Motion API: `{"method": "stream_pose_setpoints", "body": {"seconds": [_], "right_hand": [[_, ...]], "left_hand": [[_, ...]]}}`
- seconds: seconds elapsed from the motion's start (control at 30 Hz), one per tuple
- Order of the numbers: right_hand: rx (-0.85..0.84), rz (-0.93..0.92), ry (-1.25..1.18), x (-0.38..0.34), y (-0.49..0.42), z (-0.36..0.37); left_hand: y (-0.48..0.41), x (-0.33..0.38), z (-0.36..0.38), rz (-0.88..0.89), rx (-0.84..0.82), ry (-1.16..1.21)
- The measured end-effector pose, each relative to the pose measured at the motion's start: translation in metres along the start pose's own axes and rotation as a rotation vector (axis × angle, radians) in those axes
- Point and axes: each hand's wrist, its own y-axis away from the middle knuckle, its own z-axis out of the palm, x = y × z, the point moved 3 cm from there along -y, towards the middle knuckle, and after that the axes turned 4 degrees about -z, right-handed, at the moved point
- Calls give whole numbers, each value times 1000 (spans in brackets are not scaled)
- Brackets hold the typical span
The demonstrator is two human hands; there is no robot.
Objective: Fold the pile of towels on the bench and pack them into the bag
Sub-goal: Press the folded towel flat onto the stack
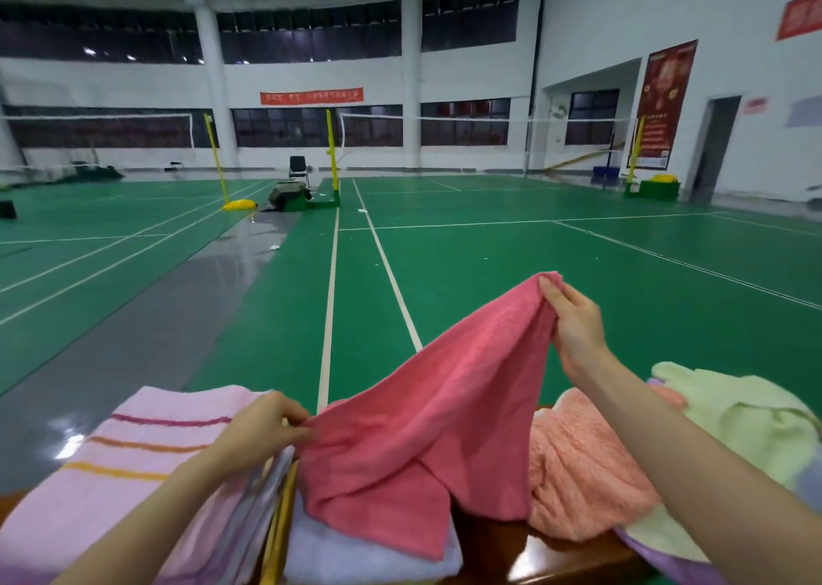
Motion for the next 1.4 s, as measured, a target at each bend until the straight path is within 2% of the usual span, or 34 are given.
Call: {"method": "stream_pose_setpoints", "body": {"seconds": [0.13,0.27,0.4,0.47,0.53,0.6,0.67,0.8,0.9,1.13,1.2,1.3,1.4], "right_hand": [[21,14,-15,-2,-4,-13],[32,36,-35,-5,-7,-23],[-31,63,-197,-12,-5,-27],[-95,92,-255,-17,0,-23],[-195,132,-215,-19,7,-16],[-313,174,-123,-19,15,-10],[-401,205,-62,-20,22,-8],[-439,241,-62,-22,26,-13],[-407,246,-53,-15,26,-21],[-305,239,-16,0,24,-39],[-304,238,-7,2,24,-41],[-298,235,-6,1,23,-42],[-293,228,-24,1,22,-41]], "left_hand": [[3,5,0,56,-123,129],[7,10,-3,37,-207,353],[20,22,3,26,-363,495],[27,37,18,73,-451,373],[30,47,40,180,-489,88],[29,50,58,281,-419,-186],[29,49,65,377,-283,-341],[40,45,60,593,-71,-383],[49,42,55,674,-50,-364],[72,47,77,1050,-9,-606],[73,49,78,1014,5,-588],[67,49,70,803,5,-404],[52,32,70,576,-108,-286]]}}
